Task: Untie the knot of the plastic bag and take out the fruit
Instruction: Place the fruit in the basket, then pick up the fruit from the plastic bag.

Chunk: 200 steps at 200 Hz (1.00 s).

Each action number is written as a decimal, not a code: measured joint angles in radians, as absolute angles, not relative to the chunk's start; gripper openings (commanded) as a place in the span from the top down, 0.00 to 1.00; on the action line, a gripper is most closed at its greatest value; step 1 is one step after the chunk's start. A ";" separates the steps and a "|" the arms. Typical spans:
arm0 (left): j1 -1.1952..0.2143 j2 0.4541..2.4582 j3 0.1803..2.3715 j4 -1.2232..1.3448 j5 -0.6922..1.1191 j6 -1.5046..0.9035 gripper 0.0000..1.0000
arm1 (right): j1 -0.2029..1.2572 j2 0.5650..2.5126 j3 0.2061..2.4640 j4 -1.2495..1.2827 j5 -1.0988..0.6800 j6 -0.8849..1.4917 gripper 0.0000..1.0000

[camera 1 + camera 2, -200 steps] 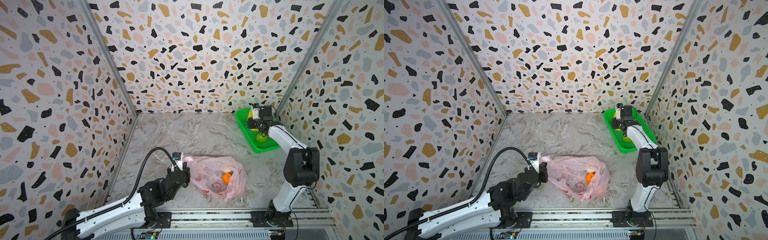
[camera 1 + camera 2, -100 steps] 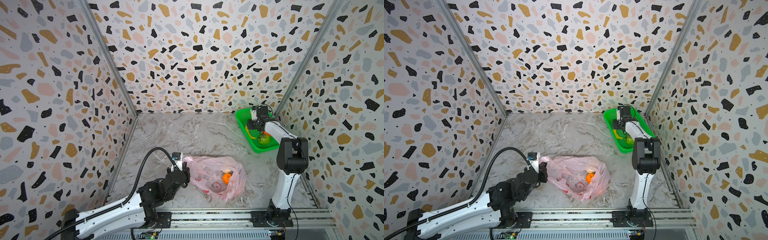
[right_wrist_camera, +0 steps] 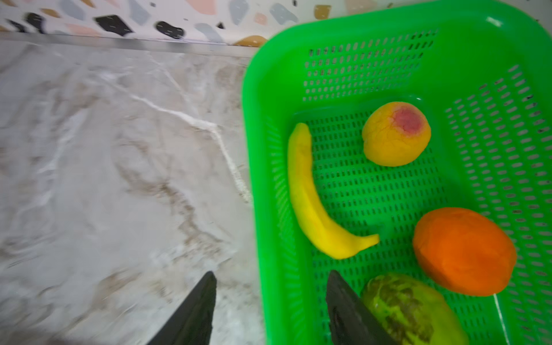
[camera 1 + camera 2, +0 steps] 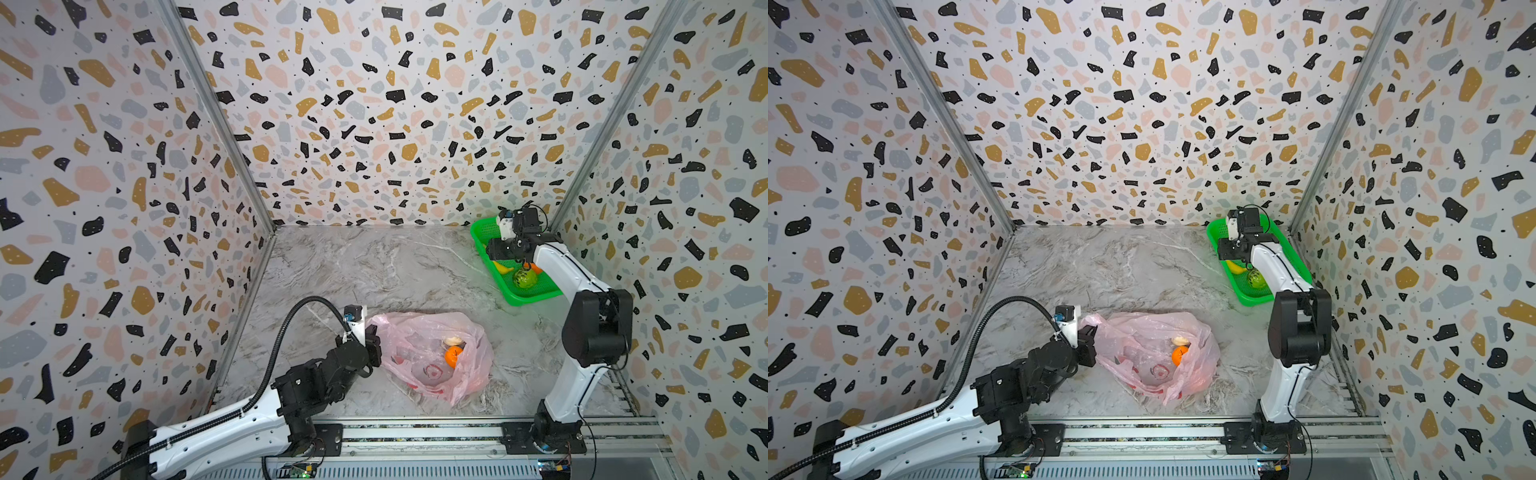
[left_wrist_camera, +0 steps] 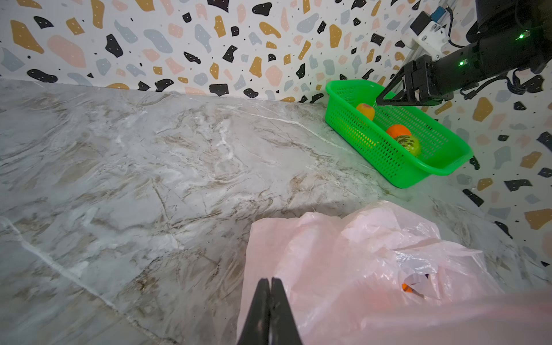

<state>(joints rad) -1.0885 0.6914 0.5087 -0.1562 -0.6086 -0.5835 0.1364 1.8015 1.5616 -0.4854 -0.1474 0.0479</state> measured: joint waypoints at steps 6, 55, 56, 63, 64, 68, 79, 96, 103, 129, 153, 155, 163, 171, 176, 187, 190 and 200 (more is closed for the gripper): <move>-1.089 0.683 0.503 -0.146 -0.600 -0.580 1.00 | 0.155 1.763 1.551 -0.504 -0.166 0.048 0.35; -1.089 0.663 0.479 -0.076 -0.542 -0.561 1.00 | 0.340 1.468 1.457 -0.677 -0.344 0.073 0.32; -1.089 0.663 0.479 -0.074 -0.540 -0.561 1.00 | 0.343 1.465 1.456 -0.680 -0.346 0.075 0.32; -1.089 0.662 0.475 -0.069 -0.535 -0.561 1.00 | 0.378 1.434 1.445 -0.706 -0.360 0.085 0.32; -1.089 0.662 0.475 -0.068 -0.534 -0.561 1.00 | 0.387 1.428 1.442 -0.710 -0.363 0.086 0.32; -1.089 0.662 0.471 -0.064 -0.531 -0.561 1.00 | 0.404 1.414 1.435 -0.722 -0.367 0.091 0.32; -1.089 0.663 0.465 -0.057 -0.525 -0.561 1.00 | 0.474 1.375 1.410 -0.764 -0.374 0.114 0.32; -1.089 0.664 0.463 -0.048 -0.515 -0.560 1.00 | 0.576 1.336 1.365 -0.813 -0.387 0.155 0.33; -1.089 0.664 0.463 -0.045 -0.513 -0.560 1.00 | 0.617 1.323 1.345 -0.830 -0.394 0.173 0.33; -1.089 0.662 0.463 -0.036 -0.508 -0.559 1.00 | 0.751 1.272 1.278 -0.873 -0.403 0.271 0.33; -1.089 0.651 0.463 -0.035 -0.505 -0.559 1.00 | 0.885 1.255 1.250 -0.880 -0.389 0.360 0.35; -1.089 0.649 0.463 -0.035 -0.505 -0.559 1.00 | 0.896 1.255 1.247 -0.879 -0.387 0.364 0.35; -1.089 0.644 0.463 -0.035 -0.505 -0.558 1.00 | 0.942 1.258 1.236 -0.876 -0.379 0.396 0.35; -1.089 0.638 0.463 -0.035 -0.505 -0.557 1.00 | 0.983 1.261 1.222 -0.872 -0.368 0.422 0.35; -1.089 0.635 0.463 -0.035 -0.505 -0.556 1.00 | 1.003 1.264 1.215 -0.872 -0.358 0.437 0.35; -1.089 0.630 0.463 -0.033 -0.502 -0.553 1.00 | 1.038 1.277 1.201 -0.871 -0.326 0.468 0.35; -1.089 0.630 0.463 -0.031 -0.501 -0.552 1.00 | 1.045 1.281 1.198 -0.871 -0.316 0.475 0.35; -1.089 0.628 0.463 -0.028 -0.496 -0.550 1.00 | 1.066 1.298 1.188 -0.868 -0.275 0.502 0.35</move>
<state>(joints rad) -1.0885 0.6277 0.4625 -0.0277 -0.4957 -0.5495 1.0657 1.2976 1.1881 -0.8680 -0.2749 0.5018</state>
